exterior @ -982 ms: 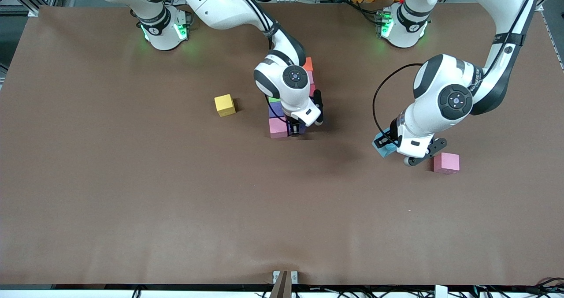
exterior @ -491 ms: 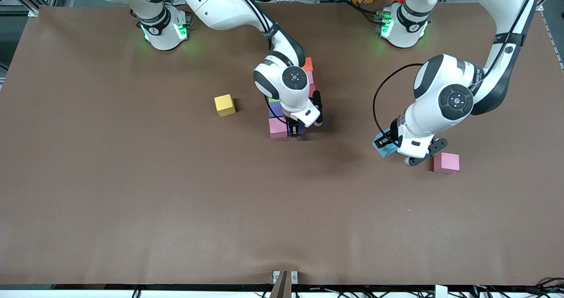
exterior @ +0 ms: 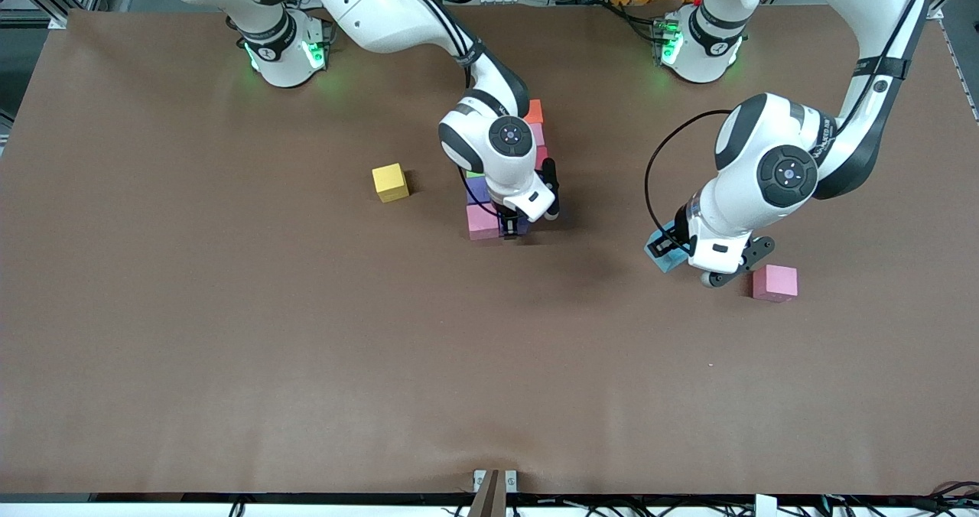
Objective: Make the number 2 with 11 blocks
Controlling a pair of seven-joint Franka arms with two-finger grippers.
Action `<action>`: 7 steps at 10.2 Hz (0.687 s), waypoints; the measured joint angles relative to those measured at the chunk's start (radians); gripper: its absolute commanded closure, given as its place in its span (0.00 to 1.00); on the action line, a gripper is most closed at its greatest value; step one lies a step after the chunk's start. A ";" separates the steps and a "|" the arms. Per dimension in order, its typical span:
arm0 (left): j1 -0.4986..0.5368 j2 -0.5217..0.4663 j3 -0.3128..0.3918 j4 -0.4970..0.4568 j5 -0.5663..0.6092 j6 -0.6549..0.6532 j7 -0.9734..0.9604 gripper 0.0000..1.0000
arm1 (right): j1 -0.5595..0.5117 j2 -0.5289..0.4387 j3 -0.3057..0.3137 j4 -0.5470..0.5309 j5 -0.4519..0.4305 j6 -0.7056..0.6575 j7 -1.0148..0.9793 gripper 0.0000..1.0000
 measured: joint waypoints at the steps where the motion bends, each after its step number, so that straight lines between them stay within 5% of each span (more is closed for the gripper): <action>1: 0.000 0.000 0.000 0.000 0.000 -0.001 0.000 0.83 | -0.002 0.000 -0.001 0.000 0.000 0.000 0.000 0.39; 2: 0.000 0.000 0.000 0.000 0.000 -0.001 0.000 0.83 | -0.003 0.000 -0.002 0.000 0.000 0.000 -0.001 0.39; 4: 0.000 0.000 0.000 0.000 0.000 -0.002 -0.001 0.85 | -0.006 0.000 -0.002 0.000 0.000 0.000 -0.001 0.00; 7: -0.001 0.003 0.000 0.000 0.000 -0.003 -0.001 0.86 | -0.006 0.000 -0.002 0.000 0.000 0.000 -0.001 0.00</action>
